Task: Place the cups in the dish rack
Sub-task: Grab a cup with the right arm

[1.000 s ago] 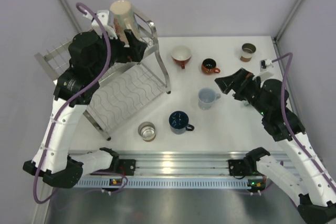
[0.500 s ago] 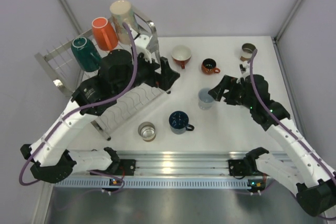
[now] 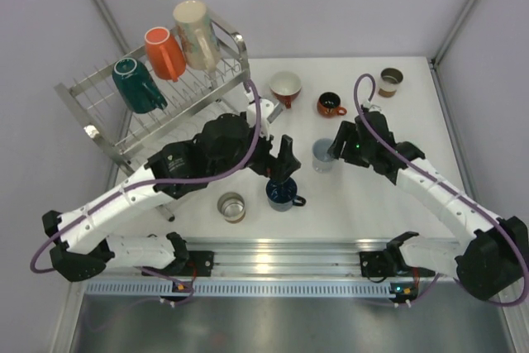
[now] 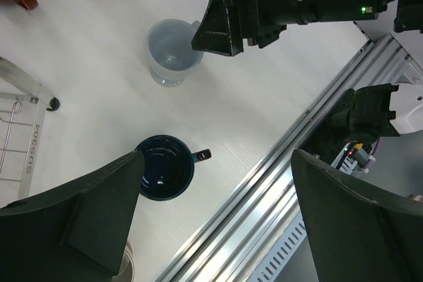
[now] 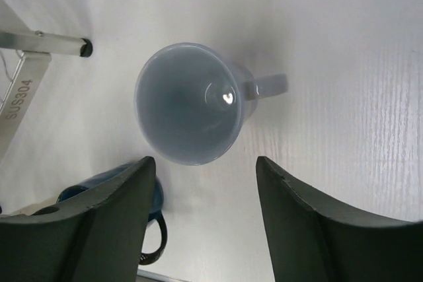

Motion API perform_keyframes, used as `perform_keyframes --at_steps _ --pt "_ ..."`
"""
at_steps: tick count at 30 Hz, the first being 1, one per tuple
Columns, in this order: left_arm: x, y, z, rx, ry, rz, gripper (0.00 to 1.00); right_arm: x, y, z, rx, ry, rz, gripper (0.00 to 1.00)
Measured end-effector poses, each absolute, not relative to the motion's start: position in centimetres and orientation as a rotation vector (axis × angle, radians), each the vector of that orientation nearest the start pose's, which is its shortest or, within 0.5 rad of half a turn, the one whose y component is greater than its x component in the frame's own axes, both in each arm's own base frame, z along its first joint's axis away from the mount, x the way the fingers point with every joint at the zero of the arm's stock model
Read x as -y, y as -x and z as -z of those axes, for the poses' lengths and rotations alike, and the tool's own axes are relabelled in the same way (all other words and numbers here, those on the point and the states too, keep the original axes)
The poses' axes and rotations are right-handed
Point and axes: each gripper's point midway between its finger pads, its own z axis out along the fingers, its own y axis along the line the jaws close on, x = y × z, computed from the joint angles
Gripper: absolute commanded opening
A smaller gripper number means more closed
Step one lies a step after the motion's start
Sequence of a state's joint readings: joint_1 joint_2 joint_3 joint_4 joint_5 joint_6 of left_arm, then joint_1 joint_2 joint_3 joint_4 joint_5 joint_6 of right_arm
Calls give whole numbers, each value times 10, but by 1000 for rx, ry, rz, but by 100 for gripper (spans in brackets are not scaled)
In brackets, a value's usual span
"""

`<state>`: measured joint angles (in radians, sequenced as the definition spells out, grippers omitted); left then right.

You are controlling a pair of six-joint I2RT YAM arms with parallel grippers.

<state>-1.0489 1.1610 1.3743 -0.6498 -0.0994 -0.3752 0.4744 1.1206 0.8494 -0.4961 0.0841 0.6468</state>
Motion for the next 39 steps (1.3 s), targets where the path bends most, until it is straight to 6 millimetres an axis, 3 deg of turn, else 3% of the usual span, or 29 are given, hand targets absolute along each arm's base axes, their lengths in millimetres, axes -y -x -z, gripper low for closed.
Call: perform_keyframes --at_steps 6,11,18,22,25,27,31,35,39 --pt "279 -169 -334 -1943 -560 818 98 -152 -281 -134 -2389 -421 -439 51" --pt "269 -166 -345 -1889 -521 844 98 -153 -287 -132 -2371 -532 -452 50" --pt "264 -163 -344 -1882 -509 856 98 -150 -291 -110 -2398 -566 -390 56" --pt "258 -160 -349 -1862 -502 868 98 -149 -290 -114 -2427 -405 -353 60" --pt "250 -156 -357 -1831 -496 881 98 -150 -293 -134 -2427 -241 -337 60" --pt "246 -154 -362 -1812 -496 887 98 -154 -303 -158 -2378 -98 -336 60" --pt "243 -152 -366 -1792 -506 888 98 -156 -310 -175 -2323 102 -334 59" --pt "246 -147 -366 -1786 -541 907 98 -158 -322 -166 -2346 296 -383 60" --pt "249 -142 -366 -1784 -573 935 98 -149 -339 -140 -2410 396 -358 60"
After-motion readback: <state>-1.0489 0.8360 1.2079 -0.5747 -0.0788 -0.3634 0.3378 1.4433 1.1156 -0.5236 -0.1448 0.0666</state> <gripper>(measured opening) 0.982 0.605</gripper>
